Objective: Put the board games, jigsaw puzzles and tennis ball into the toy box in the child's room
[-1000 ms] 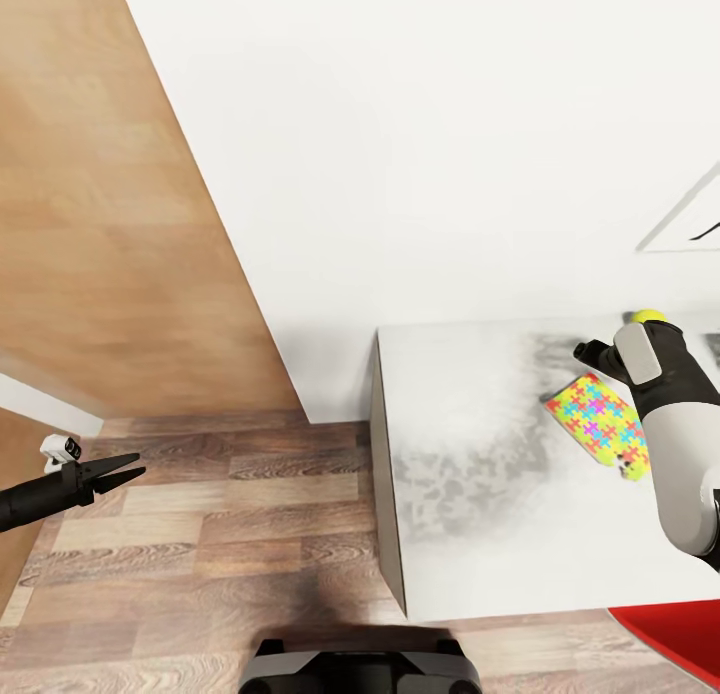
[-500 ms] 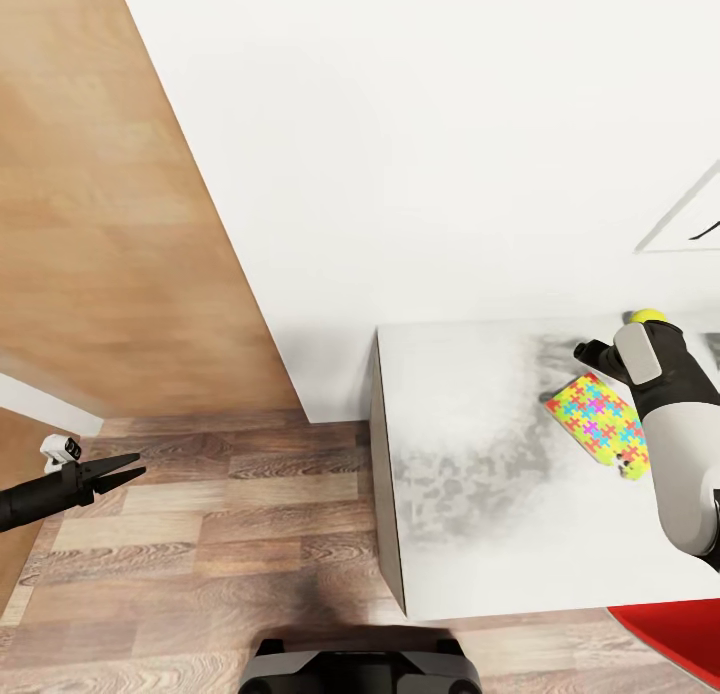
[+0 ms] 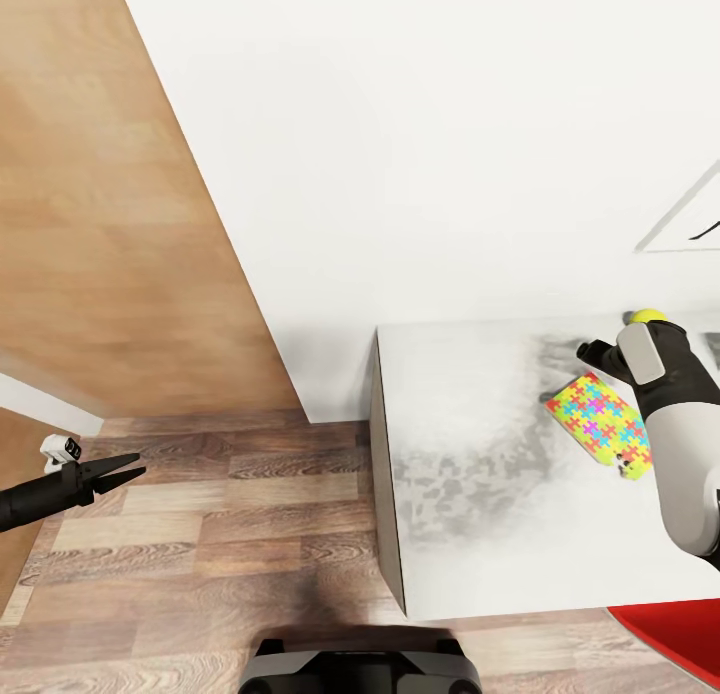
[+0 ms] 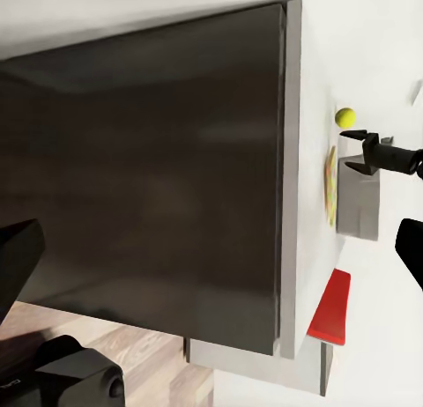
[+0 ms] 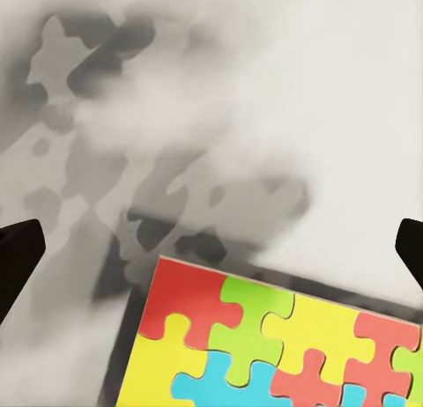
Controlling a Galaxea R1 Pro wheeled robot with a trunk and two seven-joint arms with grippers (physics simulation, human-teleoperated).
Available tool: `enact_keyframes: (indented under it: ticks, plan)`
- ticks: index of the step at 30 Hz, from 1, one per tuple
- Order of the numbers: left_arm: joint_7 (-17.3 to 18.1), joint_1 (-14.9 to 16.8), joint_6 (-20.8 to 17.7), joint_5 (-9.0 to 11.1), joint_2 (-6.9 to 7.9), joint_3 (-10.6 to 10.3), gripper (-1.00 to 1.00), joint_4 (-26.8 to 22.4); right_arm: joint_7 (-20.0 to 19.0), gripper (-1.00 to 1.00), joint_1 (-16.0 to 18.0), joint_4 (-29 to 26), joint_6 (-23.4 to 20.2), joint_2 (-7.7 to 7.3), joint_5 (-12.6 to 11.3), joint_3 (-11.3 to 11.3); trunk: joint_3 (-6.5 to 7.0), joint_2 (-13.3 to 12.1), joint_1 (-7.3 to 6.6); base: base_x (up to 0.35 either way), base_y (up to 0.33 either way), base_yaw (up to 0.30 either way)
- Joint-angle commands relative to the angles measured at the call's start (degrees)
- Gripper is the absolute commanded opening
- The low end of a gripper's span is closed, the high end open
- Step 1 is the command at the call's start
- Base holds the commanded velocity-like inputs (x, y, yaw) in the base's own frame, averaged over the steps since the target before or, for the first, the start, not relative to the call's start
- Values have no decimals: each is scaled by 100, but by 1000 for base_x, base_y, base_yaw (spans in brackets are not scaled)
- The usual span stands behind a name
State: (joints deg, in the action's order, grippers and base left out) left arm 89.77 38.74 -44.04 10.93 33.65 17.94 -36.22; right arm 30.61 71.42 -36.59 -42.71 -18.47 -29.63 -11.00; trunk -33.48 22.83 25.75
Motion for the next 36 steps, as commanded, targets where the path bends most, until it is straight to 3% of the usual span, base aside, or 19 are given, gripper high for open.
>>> enact_keyframes:
  ticks: [1, 36]
  plan:
    - [23, 3, -61, -3, 1, -1, 100, 0, 50, 100, 3, -6, -10, -1, -60, 0, -8, 9, 3, 0, 0, 0]
    - [23, 3, -61, -3, 1, -1, 100, -6, 50, 100, 3, 35, -11, 1, -66, 1, -8, 9, 3, -18, 0, 0]
